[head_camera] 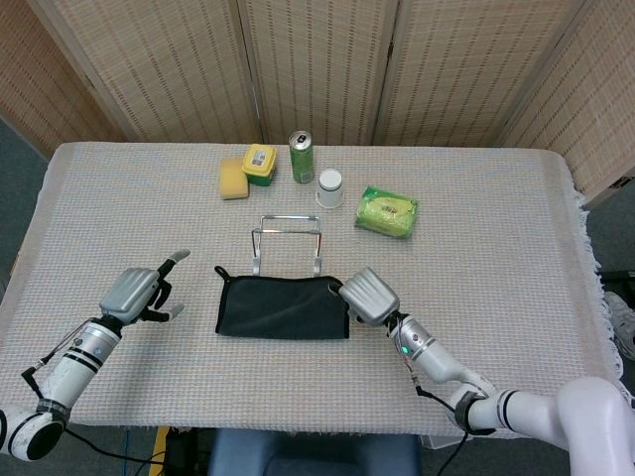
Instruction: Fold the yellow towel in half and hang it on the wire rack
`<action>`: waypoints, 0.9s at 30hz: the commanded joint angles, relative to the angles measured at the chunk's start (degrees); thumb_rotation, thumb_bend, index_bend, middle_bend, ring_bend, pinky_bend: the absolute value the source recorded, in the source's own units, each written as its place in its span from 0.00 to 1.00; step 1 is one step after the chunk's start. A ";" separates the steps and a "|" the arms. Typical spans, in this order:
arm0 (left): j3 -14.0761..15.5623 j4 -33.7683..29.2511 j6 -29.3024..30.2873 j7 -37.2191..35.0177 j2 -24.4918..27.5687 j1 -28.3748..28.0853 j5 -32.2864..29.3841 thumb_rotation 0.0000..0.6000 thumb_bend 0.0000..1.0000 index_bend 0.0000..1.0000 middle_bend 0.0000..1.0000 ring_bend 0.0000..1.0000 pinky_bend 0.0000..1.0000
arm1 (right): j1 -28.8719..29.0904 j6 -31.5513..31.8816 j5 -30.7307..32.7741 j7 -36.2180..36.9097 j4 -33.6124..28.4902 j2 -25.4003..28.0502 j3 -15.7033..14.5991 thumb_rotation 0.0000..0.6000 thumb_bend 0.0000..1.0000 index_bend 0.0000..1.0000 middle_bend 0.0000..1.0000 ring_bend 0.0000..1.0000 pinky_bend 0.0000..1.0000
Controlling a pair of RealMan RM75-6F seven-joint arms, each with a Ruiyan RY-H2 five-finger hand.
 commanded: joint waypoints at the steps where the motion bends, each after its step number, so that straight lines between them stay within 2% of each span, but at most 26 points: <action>1: -0.02 -0.72 0.18 0.29 0.35 0.21 0.10 1.00 0.34 0.05 0.84 0.77 0.87 | 0.41 0.07 -3.12 0.97 2.10 0.73 -2.42 1.00 0.22 0.49 0.85 1.00 1.00; 14: -0.24 -1.46 -0.90 0.22 1.21 0.59 -1.09 1.00 0.34 0.05 0.84 0.77 0.87 | 1.11 0.58 -6.97 2.67 10.56 -3.41 -4.27 1.00 0.22 0.50 0.85 1.00 1.00; 27: -0.35 -0.92 -1.78 -0.86 1.13 0.76 -1.23 1.00 0.34 0.05 0.84 0.77 0.87 | 1.66 0.98 -8.16 2.05 14.14 -6.23 -4.25 1.00 0.25 0.50 0.85 1.00 1.00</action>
